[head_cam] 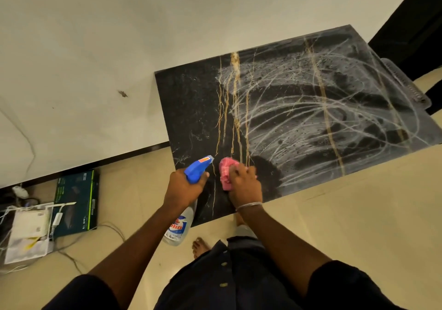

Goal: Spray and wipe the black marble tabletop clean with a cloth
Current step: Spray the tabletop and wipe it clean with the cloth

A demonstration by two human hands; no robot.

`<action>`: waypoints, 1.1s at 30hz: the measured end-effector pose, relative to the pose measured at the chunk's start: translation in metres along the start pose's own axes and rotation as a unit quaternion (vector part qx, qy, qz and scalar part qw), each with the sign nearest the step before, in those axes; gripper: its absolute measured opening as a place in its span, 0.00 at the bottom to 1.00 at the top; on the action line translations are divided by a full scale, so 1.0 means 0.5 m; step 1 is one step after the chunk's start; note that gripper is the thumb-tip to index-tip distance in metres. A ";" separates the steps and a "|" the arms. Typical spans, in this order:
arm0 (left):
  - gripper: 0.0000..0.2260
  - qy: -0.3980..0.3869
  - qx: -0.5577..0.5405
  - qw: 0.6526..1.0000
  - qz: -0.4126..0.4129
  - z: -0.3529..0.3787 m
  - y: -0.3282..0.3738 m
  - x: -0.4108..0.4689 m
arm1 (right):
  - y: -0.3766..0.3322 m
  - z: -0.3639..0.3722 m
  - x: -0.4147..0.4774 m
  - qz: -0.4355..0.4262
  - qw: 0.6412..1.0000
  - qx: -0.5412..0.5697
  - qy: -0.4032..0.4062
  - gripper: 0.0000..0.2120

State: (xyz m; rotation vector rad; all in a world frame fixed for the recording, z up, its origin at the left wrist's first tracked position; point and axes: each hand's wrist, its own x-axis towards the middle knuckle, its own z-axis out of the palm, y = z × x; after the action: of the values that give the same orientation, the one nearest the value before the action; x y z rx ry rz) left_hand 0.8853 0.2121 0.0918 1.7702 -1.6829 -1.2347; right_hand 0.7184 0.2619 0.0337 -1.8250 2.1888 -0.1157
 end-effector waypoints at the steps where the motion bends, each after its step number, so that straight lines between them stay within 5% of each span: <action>1: 0.07 0.002 0.003 1.000 -0.001 0.002 0.004 0.001 | -0.019 0.004 0.001 -0.040 0.999 -0.006 -0.010 0.28; 5: 0.07 -0.001 0.021 1.000 -0.013 0.016 0.022 0.022 | -0.009 -0.006 0.020 -0.117 0.992 -0.041 -0.037 0.28; 10: 0.06 -0.013 0.026 0.999 -0.013 0.032 0.037 0.047 | 0.134 -0.060 0.068 0.015 0.999 -0.043 0.014 0.26; 16: 0.08 -0.010 0.048 0.999 -0.019 0.040 0.047 0.073 | 0.158 -0.067 0.107 0.067 0.997 -0.030 0.032 0.22; 26: 0.07 -0.008 0.053 0.998 -0.037 0.038 0.060 0.095 | 0.035 -0.037 0.133 -0.135 0.990 -0.019 -0.044 0.24; 33: 0.08 -0.001 0.050 0.998 -0.047 0.032 0.056 0.125 | 0.192 -0.095 0.188 0.001 0.999 -0.038 0.026 0.22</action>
State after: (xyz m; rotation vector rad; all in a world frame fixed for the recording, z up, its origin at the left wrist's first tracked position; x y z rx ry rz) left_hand 0.8489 0.1521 0.0855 1.9277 -1.7061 -1.2113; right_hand 0.5995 0.1833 0.0397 -1.8794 2.2604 -0.0808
